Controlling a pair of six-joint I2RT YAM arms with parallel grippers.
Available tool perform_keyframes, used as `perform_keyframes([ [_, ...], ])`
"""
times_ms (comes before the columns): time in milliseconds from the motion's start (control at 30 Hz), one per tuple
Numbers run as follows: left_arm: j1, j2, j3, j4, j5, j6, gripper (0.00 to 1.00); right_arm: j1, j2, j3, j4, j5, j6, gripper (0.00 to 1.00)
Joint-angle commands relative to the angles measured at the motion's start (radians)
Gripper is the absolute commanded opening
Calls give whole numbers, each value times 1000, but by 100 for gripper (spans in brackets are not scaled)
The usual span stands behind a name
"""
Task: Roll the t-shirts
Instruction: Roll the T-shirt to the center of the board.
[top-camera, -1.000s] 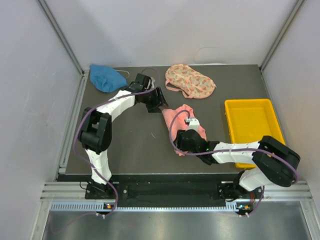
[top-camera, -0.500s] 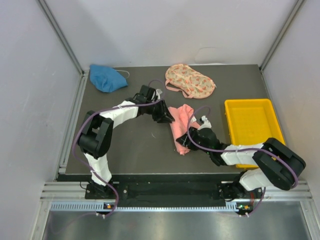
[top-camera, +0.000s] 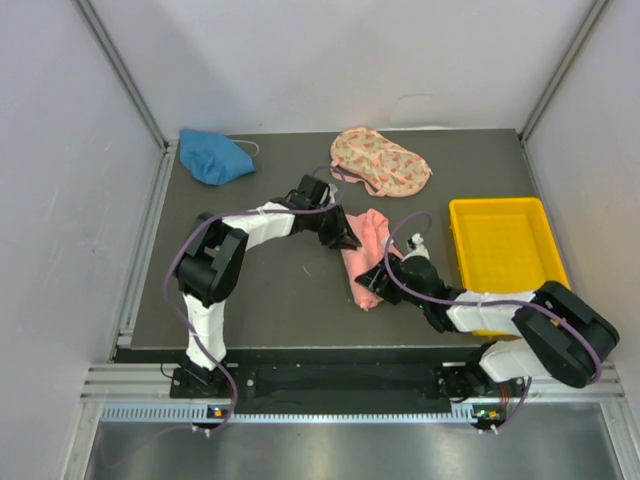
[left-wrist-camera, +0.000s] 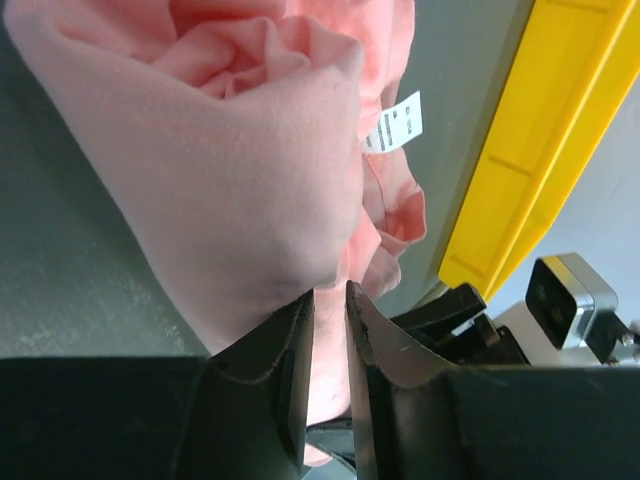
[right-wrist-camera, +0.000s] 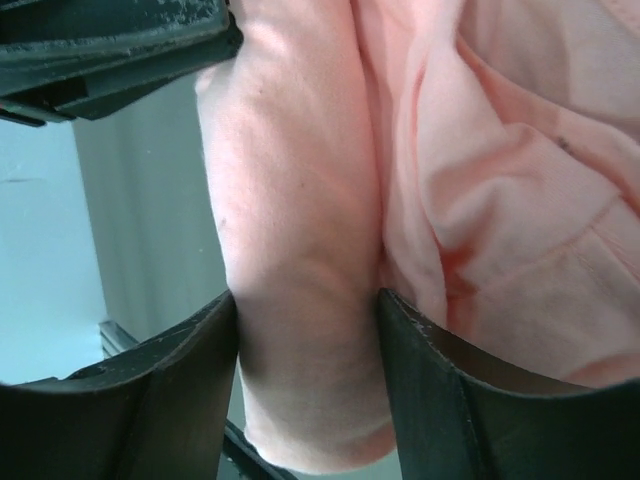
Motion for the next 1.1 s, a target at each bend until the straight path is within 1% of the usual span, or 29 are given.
perform_keyframes([
  [0,-15,38,48,-48,-104,-7,24,9,-78,50,-265,46,-46,59],
  [33,-16,43,51,-54,-122,-8,24,20,-116,73,-323,73,-67,59],
  [67,-18,44,56,-61,-131,-8,24,37,-131,99,-441,110,-111,60],
  [100,-18,46,59,-68,-137,-8,24,72,-147,160,-506,191,-133,61],
  [133,-19,52,68,-80,-142,-7,24,95,-174,191,-572,233,-154,62],
  [167,-19,54,73,-87,-153,-5,24,115,-179,222,-676,276,-197,62],
  [200,-22,58,79,-94,-156,-4,24,134,-182,286,-725,367,-216,62],
  [233,-22,64,89,-107,-159,-1,24,184,-175,318,-770,420,-234,63],
  [267,-24,66,94,-114,-161,1,24,206,-162,351,-819,473,-271,63],
  [300,-25,69,97,-118,-164,2,24,233,-147,410,-883,568,-291,63],
  [333,-28,74,103,-120,-165,4,24,284,-132,438,-907,608,-314,63],
  [367,-27,74,108,-130,-165,10,24,310,-84,464,-923,645,-363,63],
  [400,-27,80,113,-137,-170,12,24,334,-58,521,-956,714,-386,63],
  [467,-28,81,122,-150,-173,21,24,399,34,578,-988,770,-444,63],
  [500,-28,81,123,-153,-173,22,24,417,72,633,-1008,815,-460,64],
  [567,-28,86,131,-160,-173,30,24,459,132,682,-1045,853,-522,63],
  [600,-28,90,134,-172,-173,33,24,473,198,731,-1060,891,-538,63],
  [700,-28,94,143,-184,-174,44,24,516,313,809,-1102,964,-612,64],
  [867,-28,101,165,-212,-176,67,24,548,436,849,-1095,1002,-724,64],
  [933,-28,107,175,-222,-171,76,24,548,491,859,-1115,1008,-725,64],
  [1067,-28,112,179,-226,-173,82,25,548,556,869,-1192,1025,-666,64],
])
